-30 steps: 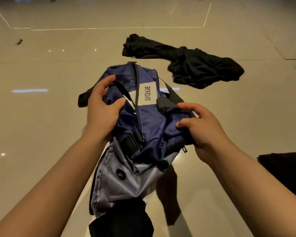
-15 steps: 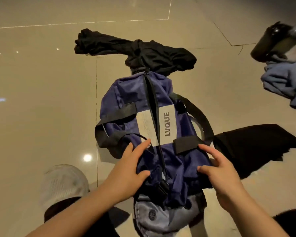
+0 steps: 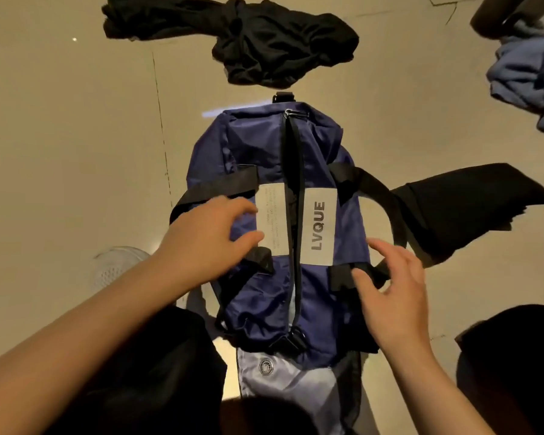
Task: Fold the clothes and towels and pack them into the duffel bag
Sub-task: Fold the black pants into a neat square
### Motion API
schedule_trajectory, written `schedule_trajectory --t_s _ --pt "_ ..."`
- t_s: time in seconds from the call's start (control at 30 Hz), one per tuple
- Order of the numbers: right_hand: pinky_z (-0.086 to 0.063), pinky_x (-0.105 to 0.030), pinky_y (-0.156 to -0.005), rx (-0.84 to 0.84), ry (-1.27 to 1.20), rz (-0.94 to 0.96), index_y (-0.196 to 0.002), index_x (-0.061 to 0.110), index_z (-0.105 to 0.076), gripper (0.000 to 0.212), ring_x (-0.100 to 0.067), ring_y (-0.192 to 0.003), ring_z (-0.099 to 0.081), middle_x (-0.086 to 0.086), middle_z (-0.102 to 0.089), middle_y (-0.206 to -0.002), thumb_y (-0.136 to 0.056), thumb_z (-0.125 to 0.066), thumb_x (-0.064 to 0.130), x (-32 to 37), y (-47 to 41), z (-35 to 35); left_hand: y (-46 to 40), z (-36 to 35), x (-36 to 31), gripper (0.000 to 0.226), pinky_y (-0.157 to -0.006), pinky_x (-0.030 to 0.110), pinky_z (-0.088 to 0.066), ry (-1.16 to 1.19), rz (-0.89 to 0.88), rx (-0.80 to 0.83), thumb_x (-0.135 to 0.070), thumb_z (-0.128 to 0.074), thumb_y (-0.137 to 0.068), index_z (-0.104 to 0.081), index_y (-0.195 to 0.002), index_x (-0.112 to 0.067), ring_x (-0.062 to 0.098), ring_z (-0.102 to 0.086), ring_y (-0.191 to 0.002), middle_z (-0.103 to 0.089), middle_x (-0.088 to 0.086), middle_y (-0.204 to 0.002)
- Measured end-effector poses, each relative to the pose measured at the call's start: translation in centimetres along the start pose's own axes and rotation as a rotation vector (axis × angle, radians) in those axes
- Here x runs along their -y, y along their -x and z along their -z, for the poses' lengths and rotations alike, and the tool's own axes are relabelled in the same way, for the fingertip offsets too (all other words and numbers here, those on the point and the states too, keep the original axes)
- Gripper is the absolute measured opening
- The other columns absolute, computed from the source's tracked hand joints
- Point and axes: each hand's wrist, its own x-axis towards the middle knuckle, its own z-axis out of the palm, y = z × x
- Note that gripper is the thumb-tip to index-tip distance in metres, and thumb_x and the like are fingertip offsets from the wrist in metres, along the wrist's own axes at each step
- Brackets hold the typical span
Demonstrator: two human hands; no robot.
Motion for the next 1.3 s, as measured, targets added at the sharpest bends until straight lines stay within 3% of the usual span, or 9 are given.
schedule_trajectory --t_s 0.1,0.23,0.33,0.4,0.6,0.73,0.87,1.0,1.3 --pt "-0.033 -0.033 -0.108 0.194 0.052 -0.003 -0.142 0.038 -0.038 0.061 -0.017 -0.136 -0.031 0.001 -0.026 -0.151 -0.089 -0.066 0.026 1.5 -2.8 -1.3 -4.4 -2.9 0.2 0.07 -0.111 0.041 -0.029 0.082 -0.028 -0.025 -0.052 -0.061 -0.086 -0.031 -0.147 -0.037 0.03 -0.018 -0.145 -0.011 0.008 -0.16" --pt "-0.031 -0.033 -0.109 0.402 0.111 -0.09 -0.15 0.042 -0.015 0.086 -0.024 -0.139 -0.031 -0.006 -0.009 -0.158 -0.087 -0.069 0.021 2.4 -5.8 -4.2 -8.3 -6.5 0.6 0.1 -0.114 0.05 -0.024 0.062 0.151 0.125 -0.071 -0.062 -0.074 -0.003 -0.15 -0.045 0.036 0.003 -0.147 0.023 0.007 -0.159" --pt "-0.044 -0.032 -0.098 0.428 0.156 -0.099 -0.151 0.042 -0.006 0.095 -0.018 -0.112 -0.05 -0.005 -0.023 -0.149 -0.086 -0.066 0.008 2.4 -6.2 -5.9 -8.6 -8.1 1.3 0.102 -0.101 0.051 -0.038 -0.133 0.189 0.094 -0.067 -0.063 -0.076 0.006 -0.149 -0.047 0.037 -0.009 -0.143 0.021 0.006 -0.159" --pt "-0.048 -0.026 -0.087 0.396 0.113 -0.079 -0.151 0.041 -0.007 0.095 -0.01 -0.095 -0.046 0.0 -0.031 -0.136 -0.086 -0.064 0.002 2.4 -6.0 -6.1 -8.4 -8.2 1.4 0.1 -0.096 0.049 -0.04 -0.134 0.207 0.051 -0.053 -0.066 -0.079 0.004 -0.149 -0.047 0.035 -0.016 -0.139 0.015 0.004 -0.16" --pt "-0.039 0.0 -0.067 0.277 -0.004 0.057 -0.144 0.035 -0.035 0.077 0.007 -0.086 -0.046 0.011 -0.037 -0.117 -0.083 -0.062 -0.003 4.9 -5.8 -1.9 -7.2 -7.0 1.8 0.077 -0.072 0.035 -0.047 0.076 0.054 -0.139 -0.008 -0.065 -0.083 -0.032 -0.148 -0.034 0.03 -0.047 -0.114 -0.019 0.004 -0.152" --pt "-0.037 0.002 -0.072 0.264 0.043 0.122 -0.138 0.036 -0.043 0.072 0.002 -0.093 -0.039 0.01 -0.039 -0.116 -0.081 -0.062 -0.003 7.9 -6.9 1.9 -6.7 -3.7 1.4 0.046 -0.072 0.028 -0.04 0.156 -0.058 -0.235 -0.009 -0.065 -0.088 -0.057 -0.131 -0.022 0.023 -0.058 -0.091 -0.039 0.003 -0.139" --pt "-0.043 -0.025 -0.088 0.291 0.132 0.122 -0.142 0.037 -0.038 0.077 -0.009 -0.103 -0.041 0.008 -0.037 -0.117 -0.08 -0.063 -0.002 10.2 -8.8 3.7 -7.5 -3.3 1.1 0.067 -0.095 0.043 -0.045 0.06 -0.036 -0.135 -0.039 -0.067 -0.086 -0.037 -0.145 -0.031 0.034 -0.034 -0.132 -0.018 0.007 -0.154" --pt "-0.039 -0.025 -0.083 0.283 0.322 0.117 -0.146 0.033 -0.032 0.074 -0.013 -0.1 -0.04 0.001 -0.037 -0.123 -0.084 -0.061 0.003 9.7 -10.3 3.5 -9.3 -6.5 0.9 0.098 -0.104 0.049 -0.039 0.01 0.096 0.089 -0.06 -0.063 -0.081 0.007 -0.149 -0.047 0.037 0.007 -0.146 0.024 0.004 -0.158" --pt "-0.038 -0.023 -0.079 0.315 0.4 0.032 -0.149 0.033 -0.024 0.08 -0.012 -0.1 -0.038 -0.001 -0.035 -0.127 -0.085 -0.062 0.003 7.3 -10.8 4.5 -8.9 -8.5 3.1 0.089 -0.078 0.038 -0.049 -0.055 0.076 -0.056 -0.026 -0.069 -0.083 -0.015 -0.151 -0.042 0.036 -0.032 -0.128 -0.003 0.008 -0.159"
